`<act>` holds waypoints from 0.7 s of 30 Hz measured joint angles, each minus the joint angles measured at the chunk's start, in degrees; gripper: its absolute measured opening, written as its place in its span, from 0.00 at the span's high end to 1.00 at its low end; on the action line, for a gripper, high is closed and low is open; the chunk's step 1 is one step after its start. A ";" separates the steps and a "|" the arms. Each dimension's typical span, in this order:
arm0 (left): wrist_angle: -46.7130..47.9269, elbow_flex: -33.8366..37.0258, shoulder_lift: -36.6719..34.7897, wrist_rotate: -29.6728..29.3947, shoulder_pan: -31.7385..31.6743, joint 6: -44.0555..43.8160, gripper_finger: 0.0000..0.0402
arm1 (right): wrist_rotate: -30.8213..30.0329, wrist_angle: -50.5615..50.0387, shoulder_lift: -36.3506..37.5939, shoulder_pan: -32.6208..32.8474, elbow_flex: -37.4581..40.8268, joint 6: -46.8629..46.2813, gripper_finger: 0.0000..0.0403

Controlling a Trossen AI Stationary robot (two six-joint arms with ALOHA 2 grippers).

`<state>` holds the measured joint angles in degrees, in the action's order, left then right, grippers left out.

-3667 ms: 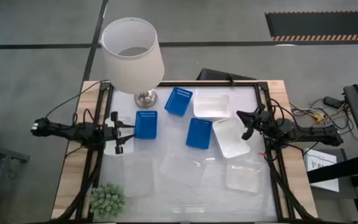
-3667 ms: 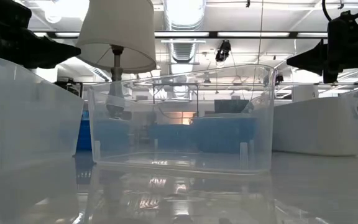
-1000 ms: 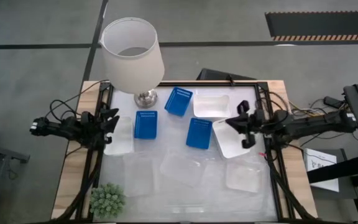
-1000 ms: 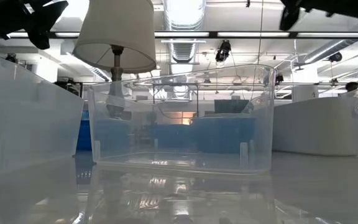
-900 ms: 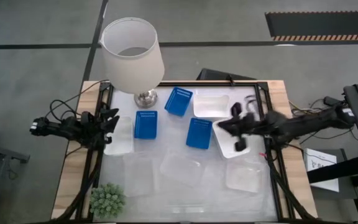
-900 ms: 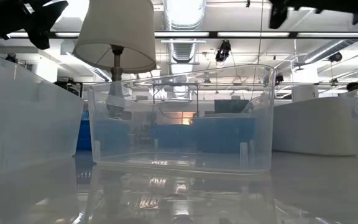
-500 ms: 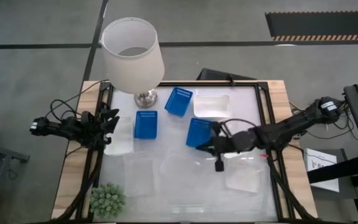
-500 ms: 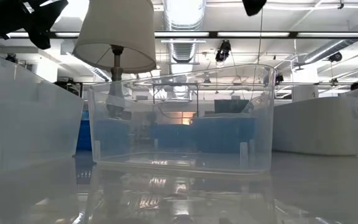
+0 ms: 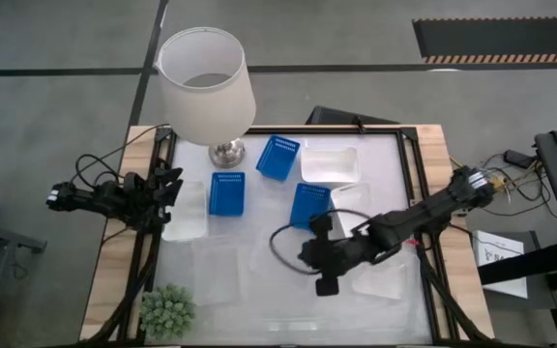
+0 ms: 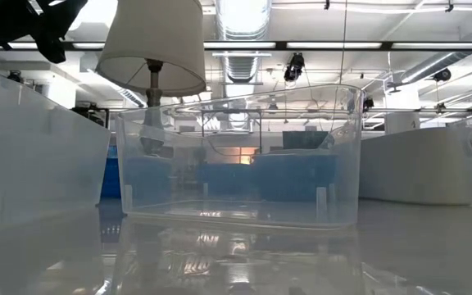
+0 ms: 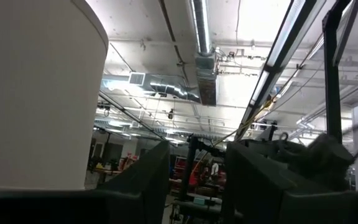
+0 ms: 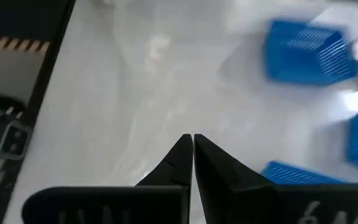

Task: Stack baskets by color
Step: Stack the middle transparent bin on top of the right transparent bin

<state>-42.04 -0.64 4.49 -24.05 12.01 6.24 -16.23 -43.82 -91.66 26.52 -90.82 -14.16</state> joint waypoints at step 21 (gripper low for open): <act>0.09 0.02 0.16 0.26 0.00 -0.02 0.64 | 7.24 -13.42 -21.25 -0.56 -23.28 -5.85 0.49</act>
<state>-41.95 -0.62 4.64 -23.79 12.01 6.22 -8.99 -57.25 -112.91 25.97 -114.10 -20.01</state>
